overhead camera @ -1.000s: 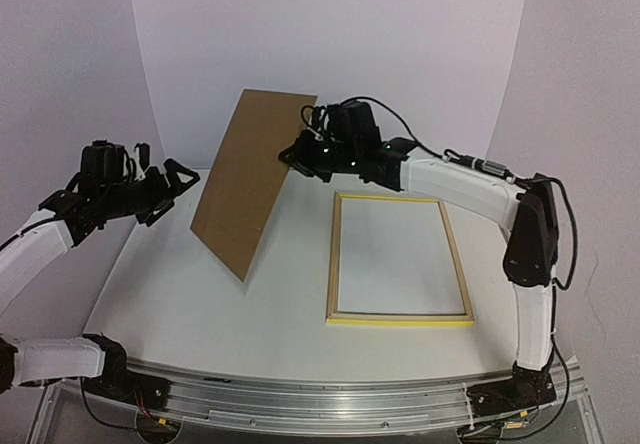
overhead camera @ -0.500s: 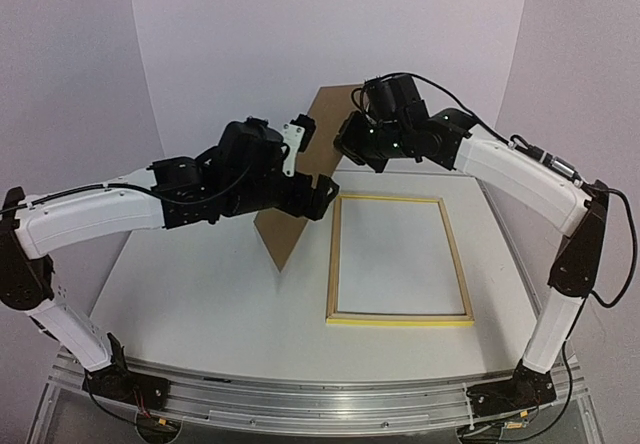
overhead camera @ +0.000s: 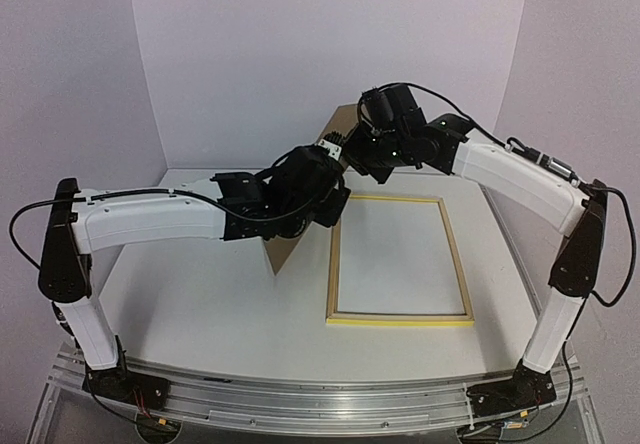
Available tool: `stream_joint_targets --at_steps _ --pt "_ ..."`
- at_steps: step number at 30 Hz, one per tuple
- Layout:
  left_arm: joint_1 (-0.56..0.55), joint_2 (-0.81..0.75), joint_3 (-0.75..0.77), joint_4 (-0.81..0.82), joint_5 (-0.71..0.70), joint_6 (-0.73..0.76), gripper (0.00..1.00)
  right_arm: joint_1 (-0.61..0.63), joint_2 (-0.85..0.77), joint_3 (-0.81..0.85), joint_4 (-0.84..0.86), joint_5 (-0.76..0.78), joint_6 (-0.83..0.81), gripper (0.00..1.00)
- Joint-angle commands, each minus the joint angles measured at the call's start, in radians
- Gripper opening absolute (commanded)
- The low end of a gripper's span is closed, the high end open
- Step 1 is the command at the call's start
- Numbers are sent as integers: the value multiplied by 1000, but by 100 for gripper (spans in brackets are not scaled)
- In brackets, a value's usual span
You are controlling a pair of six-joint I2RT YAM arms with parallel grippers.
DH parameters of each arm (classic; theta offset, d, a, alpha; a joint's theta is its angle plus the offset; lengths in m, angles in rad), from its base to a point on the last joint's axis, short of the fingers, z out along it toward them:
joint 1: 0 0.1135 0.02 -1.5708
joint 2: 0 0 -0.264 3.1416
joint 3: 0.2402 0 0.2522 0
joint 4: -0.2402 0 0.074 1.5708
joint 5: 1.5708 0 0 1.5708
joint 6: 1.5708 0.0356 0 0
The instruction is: Put the photo into the frame
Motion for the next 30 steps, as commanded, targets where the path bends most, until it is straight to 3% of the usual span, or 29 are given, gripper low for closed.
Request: stream_joint_targets --at_steps 1,10,16,22,24,26,28,30 --pt "-4 36 46 17 -152 -2 60 9 -94 -7 85 24 48 0" --pt "-33 100 46 144 -326 93 34 9 -87 2 90 12 102 0" --pt "-34 139 76 143 -382 86 2 9 -96 -4 109 -12 110 0" --pt "-34 143 64 171 -402 110 0 9 -129 -33 143 -45 93 3" --pt "-35 133 54 194 -384 116 0 9 -143 -37 145 -61 70 16" --pt "-35 109 47 207 -365 112 0 9 -159 -47 147 -70 34 39" --pt "-34 80 49 221 -356 111 0 8 -187 -70 146 -68 -17 69" --pt "-31 49 59 223 -359 101 0 7 -229 -114 147 -56 -66 87"
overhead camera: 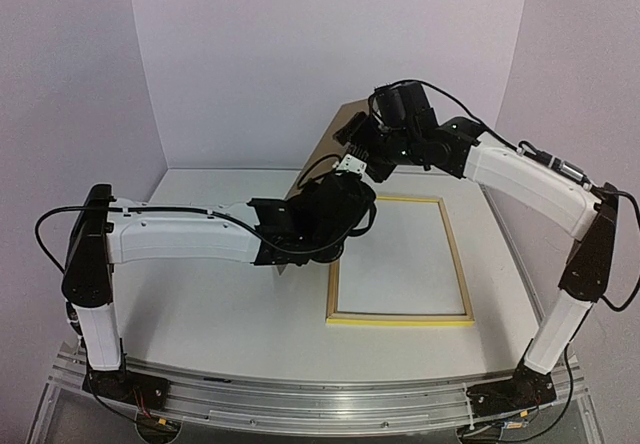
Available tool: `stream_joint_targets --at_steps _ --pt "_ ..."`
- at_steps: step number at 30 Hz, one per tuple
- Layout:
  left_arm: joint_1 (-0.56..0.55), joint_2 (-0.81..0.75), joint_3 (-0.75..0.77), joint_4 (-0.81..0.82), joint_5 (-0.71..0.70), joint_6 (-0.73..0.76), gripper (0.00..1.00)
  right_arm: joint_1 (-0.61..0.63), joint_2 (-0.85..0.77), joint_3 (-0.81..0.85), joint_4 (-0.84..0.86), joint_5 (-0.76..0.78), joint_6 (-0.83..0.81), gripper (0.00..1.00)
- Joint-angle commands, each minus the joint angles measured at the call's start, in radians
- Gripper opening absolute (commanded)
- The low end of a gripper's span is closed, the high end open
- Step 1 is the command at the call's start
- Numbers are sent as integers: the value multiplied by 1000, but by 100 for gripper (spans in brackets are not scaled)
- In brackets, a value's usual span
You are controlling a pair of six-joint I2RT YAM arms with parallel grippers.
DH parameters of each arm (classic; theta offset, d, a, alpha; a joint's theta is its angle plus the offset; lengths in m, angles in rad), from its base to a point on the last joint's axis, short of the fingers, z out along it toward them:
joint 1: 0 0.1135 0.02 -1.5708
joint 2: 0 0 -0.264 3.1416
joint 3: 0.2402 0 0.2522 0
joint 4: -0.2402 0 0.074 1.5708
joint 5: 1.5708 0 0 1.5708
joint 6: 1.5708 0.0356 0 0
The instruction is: Put the photo into the frame
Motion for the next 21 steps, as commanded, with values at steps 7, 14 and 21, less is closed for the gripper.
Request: stream_joint_targets --at_steps 7,14,21 --pt "114 -131 126 -163 51 -227 0 14 -377 -164 43 -26 -357 94" --pt "217 -161 187 -263 227 -322 0 13 -531 -217 42 -263 -480 96" --pt "231 -255 277 -255 445 -395 0 14 -724 -475 25 -99 -494 96"
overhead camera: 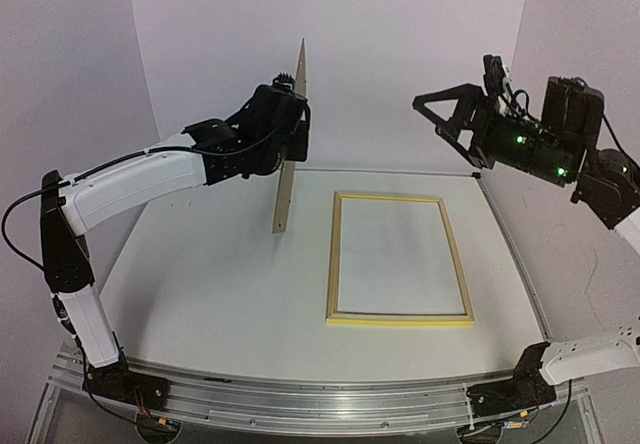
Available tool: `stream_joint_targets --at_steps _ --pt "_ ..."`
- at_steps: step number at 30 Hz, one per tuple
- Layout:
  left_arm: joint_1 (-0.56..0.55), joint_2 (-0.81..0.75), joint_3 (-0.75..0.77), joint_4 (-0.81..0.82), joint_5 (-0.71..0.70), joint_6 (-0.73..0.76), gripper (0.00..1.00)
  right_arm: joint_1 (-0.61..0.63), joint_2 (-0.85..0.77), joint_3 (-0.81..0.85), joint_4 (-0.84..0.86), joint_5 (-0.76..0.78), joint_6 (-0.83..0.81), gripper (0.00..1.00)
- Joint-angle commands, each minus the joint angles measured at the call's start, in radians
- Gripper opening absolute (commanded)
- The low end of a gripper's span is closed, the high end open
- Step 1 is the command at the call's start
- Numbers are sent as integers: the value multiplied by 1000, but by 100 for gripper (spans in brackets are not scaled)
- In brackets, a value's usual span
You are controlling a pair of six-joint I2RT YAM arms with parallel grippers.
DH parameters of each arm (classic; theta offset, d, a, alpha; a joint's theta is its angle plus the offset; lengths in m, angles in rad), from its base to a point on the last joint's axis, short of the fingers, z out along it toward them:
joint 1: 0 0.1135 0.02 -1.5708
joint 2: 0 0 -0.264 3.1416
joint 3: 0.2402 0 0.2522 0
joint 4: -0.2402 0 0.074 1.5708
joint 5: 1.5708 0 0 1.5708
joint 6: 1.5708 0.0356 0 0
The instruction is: Put the photo into the frame
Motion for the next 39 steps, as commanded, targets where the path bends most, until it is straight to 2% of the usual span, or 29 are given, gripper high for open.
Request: stream_joint_targets --at_steps 1,4,10,13,16,20,27,33,39 --pt "-25 -144 94 35 173 -98 0 3 -85 -182 -55 175 -32 96" --pt "-25 -202 72 64 244 -136 0 4 -165 -287 -99 350 -27 98" --pt "-25 -242 7 105 522 -279 0 2 -178 -289 -379 631 59 98" --pt "-25 -242 -56 128 533 -405 0 -5 -195 -285 -513 787 187 97" --pt "-25 -230 -146 220 574 -515 0 -15 -203 -294 -541 844 194 97" --pt "-26 -178 -230 347 655 -649 0 -69 -170 -282 -559 826 179 97" --pt "-26 -95 -385 571 659 -858 0 -310 -95 -264 -561 566 140 98" --pt "-25 -59 -460 630 628 -931 0 -403 -43 -314 -531 446 120 98" --pt "-7 -18 -484 614 592 -974 0 -487 -18 -371 -479 336 107 98"
